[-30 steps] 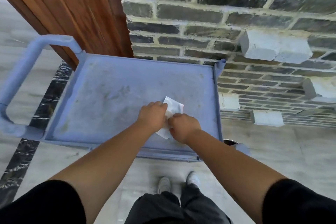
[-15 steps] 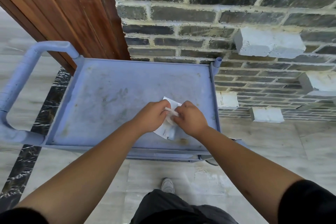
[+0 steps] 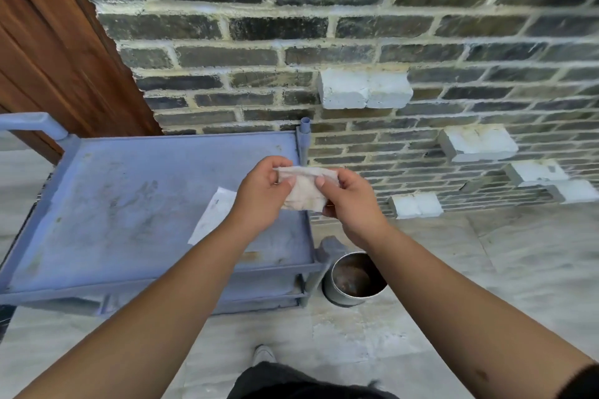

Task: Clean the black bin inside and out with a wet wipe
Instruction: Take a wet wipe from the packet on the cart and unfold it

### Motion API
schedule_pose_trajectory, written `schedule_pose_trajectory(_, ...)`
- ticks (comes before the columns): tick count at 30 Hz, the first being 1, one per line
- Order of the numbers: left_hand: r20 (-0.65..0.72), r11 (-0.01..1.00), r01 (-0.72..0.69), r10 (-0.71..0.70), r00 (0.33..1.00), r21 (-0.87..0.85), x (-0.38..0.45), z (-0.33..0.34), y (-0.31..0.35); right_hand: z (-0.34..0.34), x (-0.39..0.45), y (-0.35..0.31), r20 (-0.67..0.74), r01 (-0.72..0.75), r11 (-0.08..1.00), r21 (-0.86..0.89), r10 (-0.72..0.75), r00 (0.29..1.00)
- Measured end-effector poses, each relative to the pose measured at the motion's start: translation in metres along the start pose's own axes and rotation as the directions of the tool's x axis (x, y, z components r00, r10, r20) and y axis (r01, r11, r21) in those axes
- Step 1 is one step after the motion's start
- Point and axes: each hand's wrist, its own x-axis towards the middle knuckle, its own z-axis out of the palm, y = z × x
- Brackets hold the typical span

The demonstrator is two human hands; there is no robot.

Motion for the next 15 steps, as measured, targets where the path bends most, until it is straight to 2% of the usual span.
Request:
schedule_pose_trajectory(3,0.015,0.997,0.023,-0.022,1.0,-0.071,-0.014,0.046,0.015,-0.046,-0.016,-0.001,-0.049,-0.016,0.999,0.044,0.018,0.999)
schedule_pose_trajectory(8,-0.144,0.994,0.039,-0.053,0.988,-0.1,-0.048,0.139,0.032,-0.136,-0.045,0.005,-0.074,-0.051,0.993,0.107,0.059,0.995)
schedule_pose_trajectory(12,-0.144,0.988,0.152,-0.155,0.977,-0.032,-0.072,0.206,0.022,-0.195,-0.068,0.012,0.024,-0.097,0.983,0.153,0.094,0.995)
schedule_pose_trajectory(15,-0.156,0.964,0.26,-0.265,0.951,-0.055,-0.091,0.245,0.014,-0.224,-0.085,0.019,0.051,-0.111,0.979,0.169,0.104,0.993)
